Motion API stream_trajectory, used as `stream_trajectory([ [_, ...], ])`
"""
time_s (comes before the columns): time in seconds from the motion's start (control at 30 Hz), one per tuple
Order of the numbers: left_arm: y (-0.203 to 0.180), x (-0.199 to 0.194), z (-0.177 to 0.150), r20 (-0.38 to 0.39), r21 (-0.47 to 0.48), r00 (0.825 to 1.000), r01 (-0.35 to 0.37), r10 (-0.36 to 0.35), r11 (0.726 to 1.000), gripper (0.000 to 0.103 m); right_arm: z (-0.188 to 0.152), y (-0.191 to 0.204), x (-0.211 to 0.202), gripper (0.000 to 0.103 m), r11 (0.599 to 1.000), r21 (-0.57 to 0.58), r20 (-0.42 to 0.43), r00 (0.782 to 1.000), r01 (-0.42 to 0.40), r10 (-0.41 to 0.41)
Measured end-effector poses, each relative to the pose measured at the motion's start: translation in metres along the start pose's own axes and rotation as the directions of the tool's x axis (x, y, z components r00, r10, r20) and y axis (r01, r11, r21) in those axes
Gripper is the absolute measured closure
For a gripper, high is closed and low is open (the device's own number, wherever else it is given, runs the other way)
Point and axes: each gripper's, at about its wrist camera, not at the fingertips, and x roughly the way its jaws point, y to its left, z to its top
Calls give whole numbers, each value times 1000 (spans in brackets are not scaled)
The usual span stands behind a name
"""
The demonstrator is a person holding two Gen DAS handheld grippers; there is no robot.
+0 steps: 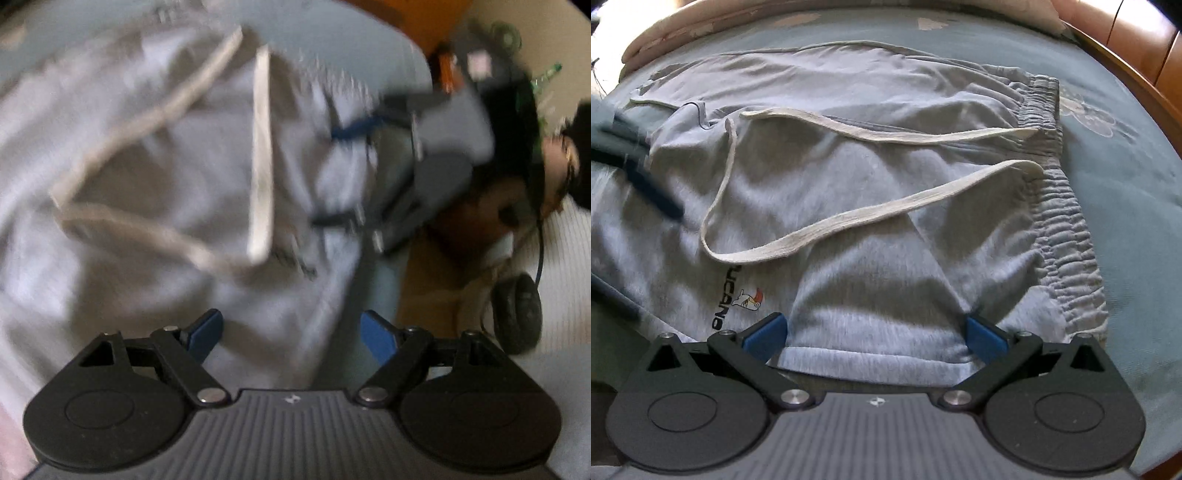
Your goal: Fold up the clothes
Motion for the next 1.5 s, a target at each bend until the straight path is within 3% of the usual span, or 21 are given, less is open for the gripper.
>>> stream_trajectory([
  [0.13, -10, 4, -20, 14, -2, 1000, 14, -14, 1000, 16, 1, 0, 2, 0, 1000, 24, 4, 1000, 13, -13],
  [0.23, -10, -5, -27, 16, -67, 998, 64, -63, 996, 17, 6, 2, 2, 0, 999, 32, -31, 999, 33, -32],
  [0.4, 0, -50, -39, 123, -106, 991, 57, -43, 993, 17, 23, 9, 0, 0, 995, 51, -130, 989, 80, -73],
  [0.53, 18, -94, -58, 203, -144, 979, 5, 24, 990, 15, 44, 29, -12, 0, 992, 22, -146, 982, 124, -120],
  [0.67, 45, -121, -82, 191, -214, 970, -107, 149, 971, 15, 72, 68, -25, 0, 991, -86, -117, 986, 106, -115],
  [0.77, 69, -132, -103, 154, -315, 950, -212, 270, 925, 15, 94, 107, -32, 0, 977, -198, -69, 993, 80, -96],
  [0.8, 74, -135, -111, 143, -342, 930, -275, 339, 899, 15, 101, 121, -33, 0, 969, -237, -54, 995, 69, -85],
  [0.9, 85, -135, -134, 77, -375, 834, -484, 547, 791, 15, 115, 170, -26, 0, 933, -356, -43, 997, 49, -69],
  [0.97, 97, -142, -153, 71, -418, 812, -503, 579, 757, 15, 120, 203, -21, 0, 905, -425, -44, 997, 33, -57],
  [1.1, 125, -164, -192, 50, -554, 803, -472, 593, 685, 15, 123, 261, -14, 0, 847, -531, -33, 999, -9, -10],
  [1.27, 147, -179, -234, 5, -637, 780, -480, 626, 603, 15, 121, 321, -1, 0, 762, -644, -50, 998, -66, 45],
  [1.4, 149, -187, -260, -16, -672, 757, -492, 654, 553, 15, 122, 354, 23, 0, 716, -673, -185, 980, -184, 78],
  [1.5, 145, -191, -273, -21, -706, 761, -471, 648, 530, 15, 119, 371, 44, 0, 695, -673, -314, 948, -253, 41],
])
